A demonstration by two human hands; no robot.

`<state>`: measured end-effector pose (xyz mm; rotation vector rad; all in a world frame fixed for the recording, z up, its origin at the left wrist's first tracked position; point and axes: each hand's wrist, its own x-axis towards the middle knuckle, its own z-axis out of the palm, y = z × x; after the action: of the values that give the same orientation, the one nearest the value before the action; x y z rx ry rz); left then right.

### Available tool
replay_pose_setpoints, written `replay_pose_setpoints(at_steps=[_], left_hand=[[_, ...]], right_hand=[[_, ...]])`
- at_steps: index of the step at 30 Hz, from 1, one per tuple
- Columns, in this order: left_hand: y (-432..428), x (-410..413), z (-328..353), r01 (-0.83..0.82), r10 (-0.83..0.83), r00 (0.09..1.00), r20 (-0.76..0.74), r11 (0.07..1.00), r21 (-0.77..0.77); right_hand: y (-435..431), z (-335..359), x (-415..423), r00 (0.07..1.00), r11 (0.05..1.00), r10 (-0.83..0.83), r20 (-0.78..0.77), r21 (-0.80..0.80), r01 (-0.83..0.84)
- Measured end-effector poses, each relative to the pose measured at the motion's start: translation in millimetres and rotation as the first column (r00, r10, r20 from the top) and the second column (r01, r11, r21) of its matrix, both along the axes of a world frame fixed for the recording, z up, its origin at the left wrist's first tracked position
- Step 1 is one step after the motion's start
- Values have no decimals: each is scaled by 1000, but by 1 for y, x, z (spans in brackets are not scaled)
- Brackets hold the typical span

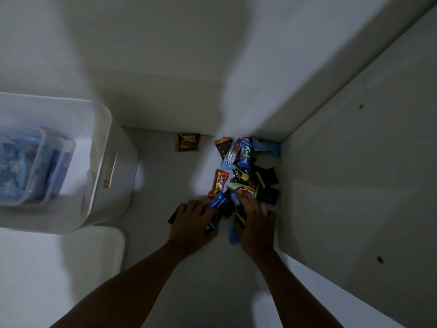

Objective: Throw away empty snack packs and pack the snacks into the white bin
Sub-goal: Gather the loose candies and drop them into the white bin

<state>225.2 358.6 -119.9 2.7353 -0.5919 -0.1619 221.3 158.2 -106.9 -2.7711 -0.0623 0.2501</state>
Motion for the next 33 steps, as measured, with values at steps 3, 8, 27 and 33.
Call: replay_pose_setpoints(at_steps=[3,8,27,33], left_hand=[[7,16,2,79,-80,997,-20,996,-43],[11,35,8,112,-116,988,-100,993,-37],[7,25,19,-225,169,957,-237,947,-232],[-1,14,33,-361,282,919,-277,884,-298]], right_hand=[[2,3,5,1000,999,23,-1,-50,-23],[2,2,5,998,997,60,-35,-45,-62],[-12,-11,17,947,932,-211,241,341,121],[-3,14,11,905,772,-425,10,527,356]])
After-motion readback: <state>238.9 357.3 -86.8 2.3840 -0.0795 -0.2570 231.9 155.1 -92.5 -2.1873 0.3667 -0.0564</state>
